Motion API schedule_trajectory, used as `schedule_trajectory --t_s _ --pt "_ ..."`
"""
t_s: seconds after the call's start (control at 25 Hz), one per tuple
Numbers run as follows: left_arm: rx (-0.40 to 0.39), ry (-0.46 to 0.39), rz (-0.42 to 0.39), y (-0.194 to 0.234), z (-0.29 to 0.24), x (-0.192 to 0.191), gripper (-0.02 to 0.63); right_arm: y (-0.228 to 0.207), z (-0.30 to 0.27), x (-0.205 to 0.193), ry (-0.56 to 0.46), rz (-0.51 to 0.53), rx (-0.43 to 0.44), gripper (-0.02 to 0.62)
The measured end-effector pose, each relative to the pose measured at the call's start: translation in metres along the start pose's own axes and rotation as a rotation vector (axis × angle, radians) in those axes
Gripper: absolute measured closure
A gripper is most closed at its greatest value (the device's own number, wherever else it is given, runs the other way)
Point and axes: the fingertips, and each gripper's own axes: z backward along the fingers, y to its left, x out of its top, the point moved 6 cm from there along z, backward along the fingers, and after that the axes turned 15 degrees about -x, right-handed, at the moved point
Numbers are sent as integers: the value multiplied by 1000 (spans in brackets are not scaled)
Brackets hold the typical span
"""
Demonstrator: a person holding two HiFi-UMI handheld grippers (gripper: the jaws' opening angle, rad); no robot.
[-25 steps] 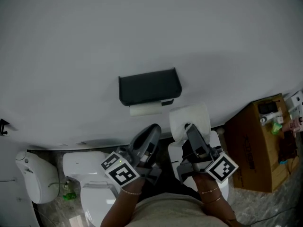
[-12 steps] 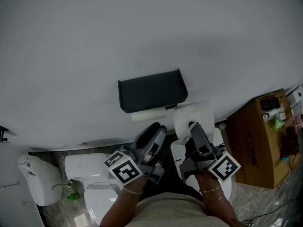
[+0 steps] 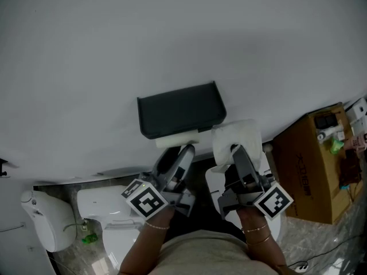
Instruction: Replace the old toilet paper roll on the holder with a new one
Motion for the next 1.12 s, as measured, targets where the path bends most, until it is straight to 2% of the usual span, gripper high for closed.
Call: schedule_trajectory --t_s 0.16,0.24,0.4,0.72,0.84,1.12 --pt "27 -76 4 4 2 6 334 2 0 2 -9 -3 8 170" --pt "36 -89 5 6 1 8 334 3 0 3 -14 -2 13 169" --pt "3 -74 20 5 -1 10 336 4 0 3 -16 -4 14 170" --pt "1 -50 15 8 -5 11 339 3 0 3 -25 14 9 170" --pt "-3 -43 11 9 -3 11 396 3 1 4 -32 15 9 170" --pt "-28 -37 29 10 -5 11 397 0 -1 6 -41 18 2 169"
